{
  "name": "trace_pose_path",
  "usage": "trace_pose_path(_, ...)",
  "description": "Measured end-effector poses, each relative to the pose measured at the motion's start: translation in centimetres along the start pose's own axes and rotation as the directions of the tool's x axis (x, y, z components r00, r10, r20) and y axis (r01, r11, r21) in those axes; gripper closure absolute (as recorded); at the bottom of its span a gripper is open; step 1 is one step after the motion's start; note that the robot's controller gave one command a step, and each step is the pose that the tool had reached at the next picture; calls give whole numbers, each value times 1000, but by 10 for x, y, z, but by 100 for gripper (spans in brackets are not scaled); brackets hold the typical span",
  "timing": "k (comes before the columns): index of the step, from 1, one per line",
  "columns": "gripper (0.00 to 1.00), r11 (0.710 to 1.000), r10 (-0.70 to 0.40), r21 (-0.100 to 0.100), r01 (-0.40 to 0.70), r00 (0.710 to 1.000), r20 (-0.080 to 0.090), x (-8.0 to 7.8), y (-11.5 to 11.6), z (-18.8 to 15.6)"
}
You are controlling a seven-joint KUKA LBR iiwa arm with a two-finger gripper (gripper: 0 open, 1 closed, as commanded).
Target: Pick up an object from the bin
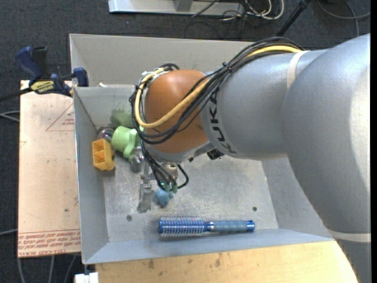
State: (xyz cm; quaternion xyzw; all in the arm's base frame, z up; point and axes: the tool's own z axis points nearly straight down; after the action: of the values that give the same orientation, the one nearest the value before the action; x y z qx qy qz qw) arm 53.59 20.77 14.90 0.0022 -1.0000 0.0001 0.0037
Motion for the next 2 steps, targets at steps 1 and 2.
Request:
trace_pose_path(1,0,1000,-21,1,21,1000,6,2,-30,13)
trace_pose_path(2,0,974,228,-1,-228,974,6,30,-82,14)
